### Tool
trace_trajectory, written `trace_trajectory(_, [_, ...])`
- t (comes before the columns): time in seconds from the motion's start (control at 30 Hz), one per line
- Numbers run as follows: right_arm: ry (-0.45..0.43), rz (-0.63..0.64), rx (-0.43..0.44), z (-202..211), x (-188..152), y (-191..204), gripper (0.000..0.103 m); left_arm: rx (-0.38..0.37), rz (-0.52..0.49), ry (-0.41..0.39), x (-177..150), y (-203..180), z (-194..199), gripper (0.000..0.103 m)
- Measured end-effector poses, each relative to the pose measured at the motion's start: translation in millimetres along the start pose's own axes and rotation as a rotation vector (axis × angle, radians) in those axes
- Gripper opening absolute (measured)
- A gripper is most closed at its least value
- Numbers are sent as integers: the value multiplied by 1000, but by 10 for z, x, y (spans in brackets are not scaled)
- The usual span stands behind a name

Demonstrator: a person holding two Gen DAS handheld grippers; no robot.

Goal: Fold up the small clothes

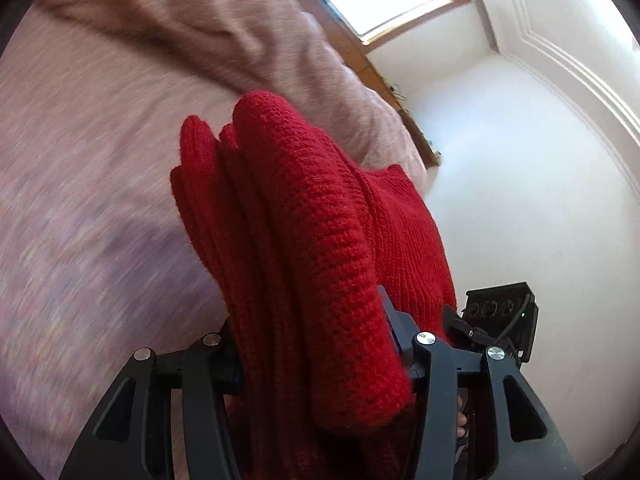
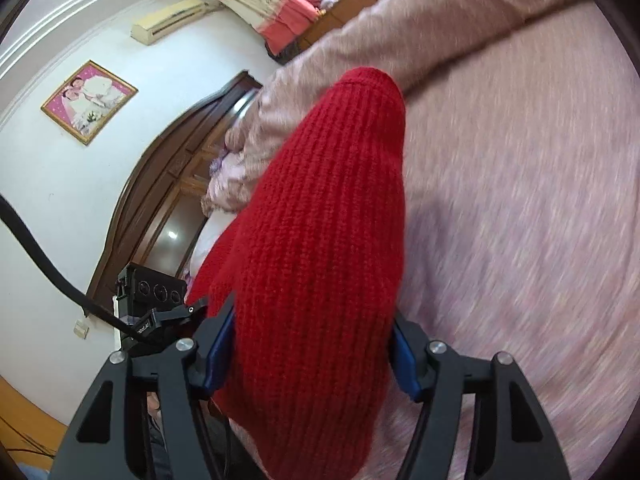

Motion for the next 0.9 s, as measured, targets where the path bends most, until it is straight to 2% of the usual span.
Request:
trace_trajectory(0.13, [-48,-10,-13,326,392,-250,69,16,-51,8,383,-222,-403,44])
trace_trajectory(0.27, [-78,-66,-33,511,729,-719,69,98,-102,38,677,-270,-930,44])
trace_trajectory(0.4, [-94,-132,-69,484,941,-1200,69,135,-100,52,855,-84,-1350,44])
trace_trajectory(0.5, [-60,-195,-86,322,957,-1540,69,184,-111,74,859,169,-1614,45])
trace_trajectory(0.57, [-35,-245,-77,191,878,-1734,72,155,-160,35,812,231,-1637,50])
trace_trajectory(0.6, [-54,-247,-49,198,853,-1753,73,133,-171,14,783,260,-1627,52])
trace_trajectory(0.73, [-38,-219,-69,194,800,-1705,76,40,-110,3,735,413,-1607,57])
trace_trajectory(0.9, [-61,-217,-67,191,737,-1673,77,71,-134,-17,692,418,-1588,60])
Point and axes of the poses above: each gripper's, at about its wrist camera, not at the fingertips, and z roughly against the way its jaws point, y to its left, x to its top, the point moved 9 cm from there along -z, roughly the way its jaws point, and after that the axes turned 13 degrees about y, right-handed, at the moved point
